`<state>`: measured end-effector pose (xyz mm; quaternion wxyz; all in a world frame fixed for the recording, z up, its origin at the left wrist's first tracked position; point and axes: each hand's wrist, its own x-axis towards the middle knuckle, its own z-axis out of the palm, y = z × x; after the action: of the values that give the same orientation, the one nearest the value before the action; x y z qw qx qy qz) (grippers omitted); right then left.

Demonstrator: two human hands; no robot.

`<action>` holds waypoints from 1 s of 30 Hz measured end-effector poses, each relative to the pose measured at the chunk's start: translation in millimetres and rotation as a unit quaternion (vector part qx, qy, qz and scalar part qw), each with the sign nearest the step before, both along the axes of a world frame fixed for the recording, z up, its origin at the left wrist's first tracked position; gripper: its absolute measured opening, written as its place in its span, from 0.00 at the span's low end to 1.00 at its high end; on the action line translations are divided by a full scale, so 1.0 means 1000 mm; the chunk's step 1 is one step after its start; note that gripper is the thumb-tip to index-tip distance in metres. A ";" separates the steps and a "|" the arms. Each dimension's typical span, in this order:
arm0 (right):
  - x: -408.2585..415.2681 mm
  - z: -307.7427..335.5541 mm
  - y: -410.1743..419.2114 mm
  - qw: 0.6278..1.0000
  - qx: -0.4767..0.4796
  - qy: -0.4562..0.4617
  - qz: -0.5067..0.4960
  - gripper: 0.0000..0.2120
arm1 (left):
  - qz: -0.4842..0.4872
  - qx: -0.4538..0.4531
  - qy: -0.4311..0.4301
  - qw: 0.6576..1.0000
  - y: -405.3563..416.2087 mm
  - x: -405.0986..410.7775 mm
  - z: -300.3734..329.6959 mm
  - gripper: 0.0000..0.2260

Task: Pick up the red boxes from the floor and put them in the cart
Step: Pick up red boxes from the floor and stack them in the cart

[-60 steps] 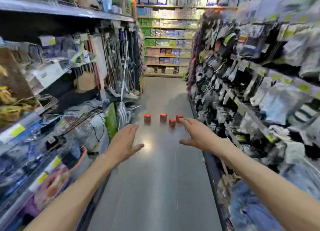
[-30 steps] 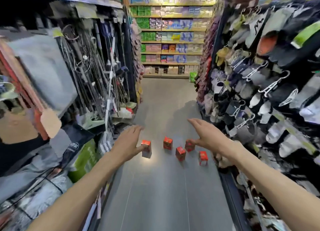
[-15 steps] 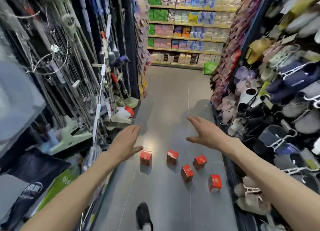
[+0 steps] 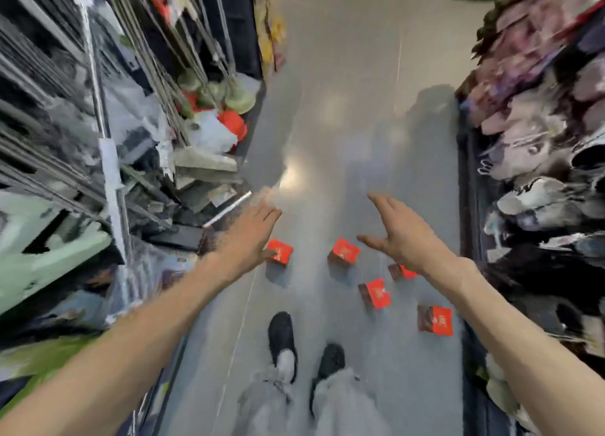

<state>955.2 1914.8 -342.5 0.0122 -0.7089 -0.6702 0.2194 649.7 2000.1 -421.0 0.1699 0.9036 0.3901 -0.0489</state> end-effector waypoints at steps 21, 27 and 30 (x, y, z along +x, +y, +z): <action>0.040 -0.523 0.068 0.994 -0.077 0.076 0.009 0.39 | -0.053 0.027 0.186 0.981 0.069 0.044 -0.590 0.30; 0.052 -0.494 0.060 0.994 -0.071 0.074 -0.040 0.36 | 0.001 -0.031 0.107 0.994 0.067 0.037 -0.534 0.36; 0.059 -0.503 0.060 0.992 -0.082 0.058 -0.077 0.37 | 0.028 -0.047 0.058 0.997 0.055 0.028 -0.492 0.41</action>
<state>1014.0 1974.8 -845.3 0.0097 -0.7431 -0.5915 0.3129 677.5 2054.7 -912.6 0.1901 0.8790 0.4219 -0.1149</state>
